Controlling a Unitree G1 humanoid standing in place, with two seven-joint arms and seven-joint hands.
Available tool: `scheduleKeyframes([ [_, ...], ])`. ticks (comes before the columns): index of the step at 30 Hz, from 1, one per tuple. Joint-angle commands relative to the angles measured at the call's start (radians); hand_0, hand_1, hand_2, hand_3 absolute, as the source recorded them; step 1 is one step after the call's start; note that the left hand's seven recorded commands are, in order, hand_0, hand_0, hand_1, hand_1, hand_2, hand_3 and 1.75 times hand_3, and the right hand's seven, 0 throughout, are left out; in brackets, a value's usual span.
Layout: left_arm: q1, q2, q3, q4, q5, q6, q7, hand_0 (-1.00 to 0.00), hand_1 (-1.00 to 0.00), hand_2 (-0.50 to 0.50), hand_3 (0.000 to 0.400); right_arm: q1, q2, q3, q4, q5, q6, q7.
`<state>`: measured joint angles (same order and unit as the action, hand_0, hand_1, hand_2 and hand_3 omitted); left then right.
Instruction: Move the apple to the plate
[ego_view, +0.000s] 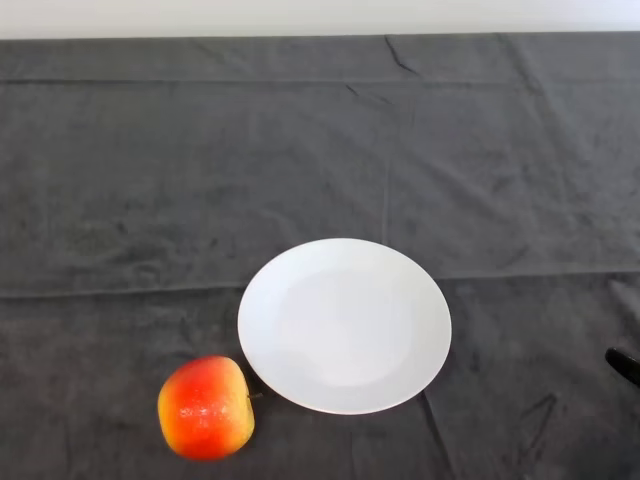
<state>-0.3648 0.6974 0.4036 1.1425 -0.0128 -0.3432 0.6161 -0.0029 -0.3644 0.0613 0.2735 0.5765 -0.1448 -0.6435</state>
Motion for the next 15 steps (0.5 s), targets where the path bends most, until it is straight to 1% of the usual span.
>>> scheduleKeyframes([
  [1,-0.057,0.069,-0.034,-0.04,0.043,-0.031,-0.013,0.0,0.0,0.0,0.0,0.019,0.016,0.0097,0.031,0.0331,0.02,0.0088],
  [10,-0.142,0.056,-0.086,-0.047,0.069,-0.037,-0.075,0.0,0.0,0.0,0.0,0.019,0.016,0.0098,0.031,0.0331,0.02,0.0087],
  [15,-0.169,0.026,-0.121,-0.095,0.079,-0.013,-0.123,0.0,0.0,0.0,0.0,0.019,0.016,0.0095,0.031,0.0328,0.02,0.0089],
])
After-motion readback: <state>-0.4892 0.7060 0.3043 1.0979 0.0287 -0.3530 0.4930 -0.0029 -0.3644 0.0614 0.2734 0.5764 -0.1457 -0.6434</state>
